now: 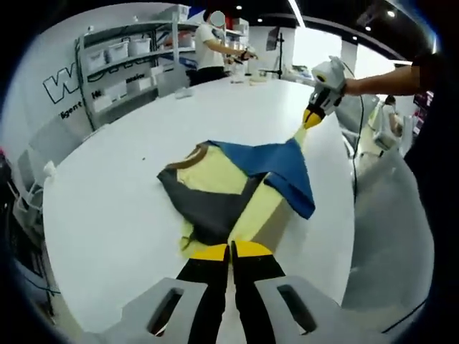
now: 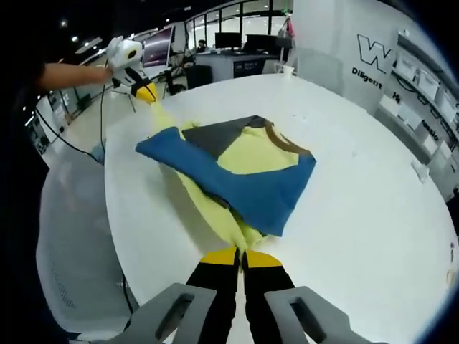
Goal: Fold the garment on the visible template until the final outline fits inside the template.
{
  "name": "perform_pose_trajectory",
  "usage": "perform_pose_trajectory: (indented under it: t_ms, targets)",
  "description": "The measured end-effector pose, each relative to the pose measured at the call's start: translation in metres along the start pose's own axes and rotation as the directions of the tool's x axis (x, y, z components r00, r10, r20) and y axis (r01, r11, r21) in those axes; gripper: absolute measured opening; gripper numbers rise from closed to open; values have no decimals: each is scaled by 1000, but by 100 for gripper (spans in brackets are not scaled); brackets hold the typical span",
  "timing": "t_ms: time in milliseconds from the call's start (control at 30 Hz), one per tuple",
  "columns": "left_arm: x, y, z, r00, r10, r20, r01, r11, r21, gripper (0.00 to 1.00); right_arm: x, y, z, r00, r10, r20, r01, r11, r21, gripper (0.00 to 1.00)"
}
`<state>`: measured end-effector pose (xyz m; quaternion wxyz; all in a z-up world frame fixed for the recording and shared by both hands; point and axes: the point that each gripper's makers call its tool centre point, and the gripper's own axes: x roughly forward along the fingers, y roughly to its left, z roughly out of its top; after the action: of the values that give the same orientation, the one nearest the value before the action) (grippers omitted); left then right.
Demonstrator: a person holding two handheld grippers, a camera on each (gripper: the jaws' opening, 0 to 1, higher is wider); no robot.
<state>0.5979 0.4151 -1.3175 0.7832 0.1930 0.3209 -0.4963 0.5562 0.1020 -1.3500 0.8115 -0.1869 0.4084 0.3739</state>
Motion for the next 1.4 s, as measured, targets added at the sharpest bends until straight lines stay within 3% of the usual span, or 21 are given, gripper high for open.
perform_pose_trajectory:
  t_ms: [67,233,333,733,900,1100,1400]
  targets:
    - [-1,-10,-8,998,-48,-31,47,998,-32,2,1,13,-7,999,37,-18,-38,999,-11,0]
    - [-3,-26,-16,993,-113,-42,110,992,-68,2,1,33,-17,994,102,-39,-102,995,-2,0]
    - [-5,-42,-25,979,-189,-74,181,978,-104,2,-2,45,-22,988,148,-50,-148,989,4,0]
    - [-5,-74,-52,941,-307,-142,291,948,-128,2,1,72,-42,967,237,-94,-241,970,-32,0]
    - [-2,-78,-67,925,-322,-201,303,945,-122,2,3,84,-56,950,275,-146,-287,956,-64,0]
    - [1,-86,-89,896,-335,-290,323,942,-92,2,9,93,-71,934,296,-201,-317,945,-81,0]
    - [7,-98,-109,870,-355,-343,343,934,-96,2,18,109,-91,920,306,-243,-342,931,-123,0]
